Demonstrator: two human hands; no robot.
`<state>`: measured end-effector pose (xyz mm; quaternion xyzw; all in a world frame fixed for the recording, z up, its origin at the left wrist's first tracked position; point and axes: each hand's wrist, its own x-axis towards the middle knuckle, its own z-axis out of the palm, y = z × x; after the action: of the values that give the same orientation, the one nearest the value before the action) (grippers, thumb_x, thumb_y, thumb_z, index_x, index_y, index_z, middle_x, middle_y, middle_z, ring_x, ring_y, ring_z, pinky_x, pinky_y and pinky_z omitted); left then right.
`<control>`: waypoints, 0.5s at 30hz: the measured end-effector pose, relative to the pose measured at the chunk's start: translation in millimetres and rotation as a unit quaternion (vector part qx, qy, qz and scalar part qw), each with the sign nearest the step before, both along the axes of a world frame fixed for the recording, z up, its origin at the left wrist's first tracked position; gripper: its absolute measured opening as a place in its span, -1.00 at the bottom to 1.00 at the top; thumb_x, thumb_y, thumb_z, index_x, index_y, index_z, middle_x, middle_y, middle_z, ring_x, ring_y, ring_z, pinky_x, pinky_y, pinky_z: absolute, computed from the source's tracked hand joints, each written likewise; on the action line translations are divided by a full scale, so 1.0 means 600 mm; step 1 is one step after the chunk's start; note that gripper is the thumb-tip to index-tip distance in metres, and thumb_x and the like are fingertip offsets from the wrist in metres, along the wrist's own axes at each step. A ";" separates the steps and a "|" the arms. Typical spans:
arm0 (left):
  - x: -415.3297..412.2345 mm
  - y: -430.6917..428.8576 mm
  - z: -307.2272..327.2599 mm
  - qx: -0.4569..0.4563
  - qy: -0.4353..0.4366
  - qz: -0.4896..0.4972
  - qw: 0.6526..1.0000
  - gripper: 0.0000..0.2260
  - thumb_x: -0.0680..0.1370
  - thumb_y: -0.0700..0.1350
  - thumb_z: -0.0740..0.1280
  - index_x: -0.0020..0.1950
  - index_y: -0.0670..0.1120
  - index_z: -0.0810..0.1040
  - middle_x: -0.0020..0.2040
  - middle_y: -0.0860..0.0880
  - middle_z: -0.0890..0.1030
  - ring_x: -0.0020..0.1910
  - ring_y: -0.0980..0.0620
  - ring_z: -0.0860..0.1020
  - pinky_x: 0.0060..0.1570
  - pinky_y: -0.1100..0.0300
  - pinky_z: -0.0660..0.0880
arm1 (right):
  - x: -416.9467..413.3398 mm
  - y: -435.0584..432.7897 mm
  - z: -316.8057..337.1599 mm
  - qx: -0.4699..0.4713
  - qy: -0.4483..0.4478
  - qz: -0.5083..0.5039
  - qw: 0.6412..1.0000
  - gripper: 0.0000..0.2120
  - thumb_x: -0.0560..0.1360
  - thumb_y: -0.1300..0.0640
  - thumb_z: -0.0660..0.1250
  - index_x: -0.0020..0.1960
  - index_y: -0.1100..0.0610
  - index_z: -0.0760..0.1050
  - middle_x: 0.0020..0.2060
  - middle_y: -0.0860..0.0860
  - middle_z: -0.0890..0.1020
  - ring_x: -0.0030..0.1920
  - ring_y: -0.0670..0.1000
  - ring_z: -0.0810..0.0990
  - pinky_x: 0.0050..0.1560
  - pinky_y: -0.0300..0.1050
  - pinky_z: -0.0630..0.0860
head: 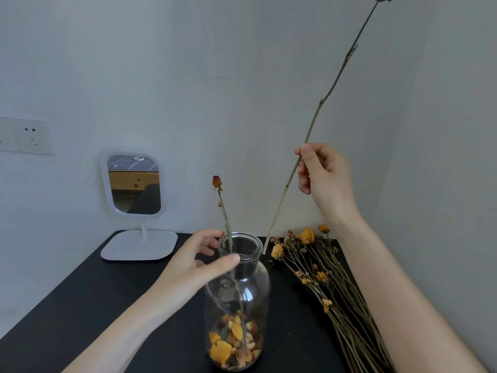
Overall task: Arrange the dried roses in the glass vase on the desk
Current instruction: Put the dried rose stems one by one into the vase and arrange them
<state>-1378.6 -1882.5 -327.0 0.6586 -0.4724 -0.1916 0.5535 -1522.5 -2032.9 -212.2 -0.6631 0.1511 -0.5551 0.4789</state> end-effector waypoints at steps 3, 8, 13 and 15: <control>-0.006 -0.006 -0.013 0.033 -0.011 -0.049 0.998 -0.42 0.17 0.22 0.53 0.12 0.32 0.40 0.04 0.47 0.50 0.06 0.46 0.44 -0.06 0.45 0.38 | 0.004 0.002 -0.001 0.000 -0.008 -0.001 1.000 -0.78 0.60 0.23 0.14 -0.17 0.15 0.47 -0.47 -0.02 0.41 -0.56 -0.15 0.31 -0.57 -0.32 0.26; -0.019 -0.023 -0.021 0.004 0.010 -0.094 0.996 -0.50 0.28 0.13 0.50 0.19 0.22 0.47 0.11 0.31 0.58 0.10 0.31 0.53 0.03 0.39 0.44 | 0.010 0.000 -0.005 0.005 -0.021 0.009 1.000 -0.78 0.60 0.23 0.13 -0.17 0.15 0.47 -0.48 -0.04 0.42 -0.54 -0.16 0.34 -0.57 -0.32 0.27; -0.018 -0.039 -0.026 0.001 0.015 -0.082 0.997 -0.49 0.24 0.18 0.48 0.16 0.27 0.47 0.11 0.27 0.59 0.11 0.26 0.54 0.09 0.28 0.48 | 0.016 -0.008 -0.014 0.009 -0.023 0.007 1.000 -0.77 0.60 0.23 0.13 -0.18 0.13 0.47 -0.50 -0.06 0.43 -0.54 -0.17 0.35 -0.57 -0.33 0.29; -0.019 -0.047 -0.028 -0.002 0.020 -0.080 0.997 -0.48 0.23 0.19 0.48 0.17 0.27 0.47 0.11 0.25 0.59 0.12 0.23 0.54 0.12 0.24 0.48 | 0.021 -0.010 -0.025 0.004 -0.004 0.004 1.000 -0.78 0.60 0.23 0.13 -0.18 0.12 0.46 -0.48 -0.04 0.43 -0.54 -0.17 0.36 -0.57 -0.33 0.30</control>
<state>-1390.2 -1910.9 -343.7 0.6136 -0.5128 -0.2470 0.5472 -1509.7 -2038.7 -227.2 -0.6596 0.1484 -0.5553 0.4842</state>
